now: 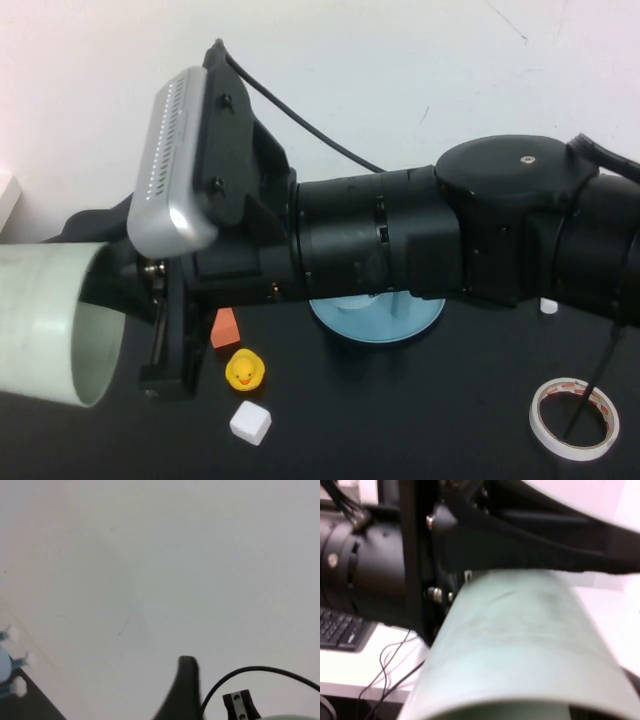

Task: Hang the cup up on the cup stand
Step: Adjust the cup with two arms

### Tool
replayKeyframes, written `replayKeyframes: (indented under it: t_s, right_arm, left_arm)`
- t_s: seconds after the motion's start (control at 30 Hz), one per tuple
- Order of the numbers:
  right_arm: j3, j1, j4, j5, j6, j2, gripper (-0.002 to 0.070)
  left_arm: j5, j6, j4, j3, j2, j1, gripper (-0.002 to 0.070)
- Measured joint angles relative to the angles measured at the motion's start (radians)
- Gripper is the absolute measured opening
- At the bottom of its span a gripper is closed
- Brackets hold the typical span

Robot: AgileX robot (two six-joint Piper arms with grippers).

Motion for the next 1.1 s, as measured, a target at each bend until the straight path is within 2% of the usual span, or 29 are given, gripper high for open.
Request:
replayKeyframes:
  t_s: [0.07,0.17,0.6,0.77,0.93,1.1]
  right_arm:
    - [0.0,0.0,0.013,0.004,-0.015,0.0,0.0033]
    - [0.0,0.004,0.017,-0.01,-0.028,0.0,0.003]
    - [-0.014,0.006,0.035,-0.132,-0.045,0.0,0.0029]
    - [-0.029,0.006,0.035,-0.153,-0.049,0.0,0.0029]
    - [-0.033,0.008,0.039,-0.116,-0.054,0.01,0.0029]
    - [-0.039,0.008,0.044,-0.113,-0.058,0.019,0.0041]
  left_arm:
    - [0.0,-0.075,0.0,0.0,0.0,0.0,0.0624]
    - [-0.002,-0.168,0.0,0.0,0.0,0.0,0.0673]
    - [-0.006,-0.219,0.004,0.0,0.008,0.0,0.0692]
    - [-0.006,-0.215,0.004,0.0,0.008,0.0,0.0664]
    - [-0.006,-0.175,0.004,0.0,0.008,0.0,0.0541]
    - [-0.008,-0.108,-0.013,0.0,0.008,0.0,0.0542]
